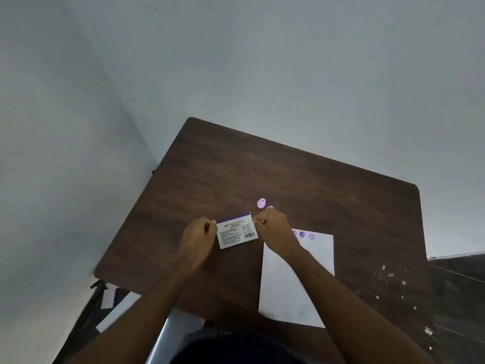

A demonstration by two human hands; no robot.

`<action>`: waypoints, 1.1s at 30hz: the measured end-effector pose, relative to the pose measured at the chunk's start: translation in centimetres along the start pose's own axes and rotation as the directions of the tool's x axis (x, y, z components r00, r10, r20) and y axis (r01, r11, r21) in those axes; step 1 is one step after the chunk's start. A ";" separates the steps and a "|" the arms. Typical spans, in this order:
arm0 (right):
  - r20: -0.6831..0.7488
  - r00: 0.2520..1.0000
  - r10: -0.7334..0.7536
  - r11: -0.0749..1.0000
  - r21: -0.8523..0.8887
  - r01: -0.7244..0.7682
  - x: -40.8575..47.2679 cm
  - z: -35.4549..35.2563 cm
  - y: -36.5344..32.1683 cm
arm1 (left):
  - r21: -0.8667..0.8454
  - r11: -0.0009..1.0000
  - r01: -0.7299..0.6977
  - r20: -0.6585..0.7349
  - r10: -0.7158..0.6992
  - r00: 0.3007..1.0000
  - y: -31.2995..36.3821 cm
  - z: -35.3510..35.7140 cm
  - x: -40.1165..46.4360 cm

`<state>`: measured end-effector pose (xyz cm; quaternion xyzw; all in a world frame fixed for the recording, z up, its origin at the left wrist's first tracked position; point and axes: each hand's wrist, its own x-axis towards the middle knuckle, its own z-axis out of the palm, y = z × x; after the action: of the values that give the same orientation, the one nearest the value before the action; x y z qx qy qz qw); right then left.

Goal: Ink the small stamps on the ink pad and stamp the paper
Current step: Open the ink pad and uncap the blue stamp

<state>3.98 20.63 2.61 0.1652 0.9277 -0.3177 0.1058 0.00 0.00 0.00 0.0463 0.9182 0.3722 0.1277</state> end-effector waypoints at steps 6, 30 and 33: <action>0.089 0.988 0.127 0.984 0.112 -0.137 0.4 1.3 0.6 | 0.035 0.985 0.166 0.091 -0.169 0.981 -0.7 0.9 0.2; 0.100 0.942 0.321 0.926 0.173 -0.334 2.5 4.2 2.4 | -0.224 0.850 0.477 0.166 -0.449 0.878 0.5 3.2 0.3; 0.077 0.940 0.333 0.929 0.142 -0.340 2.9 3.8 2.3 | -0.197 0.869 0.454 0.124 -0.438 0.891 0.6 2.8 0.4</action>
<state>2.49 20.67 -2.50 0.3211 0.8555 -0.3692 0.1695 0.38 2.35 -1.62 -0.1674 0.8513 0.4304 0.2492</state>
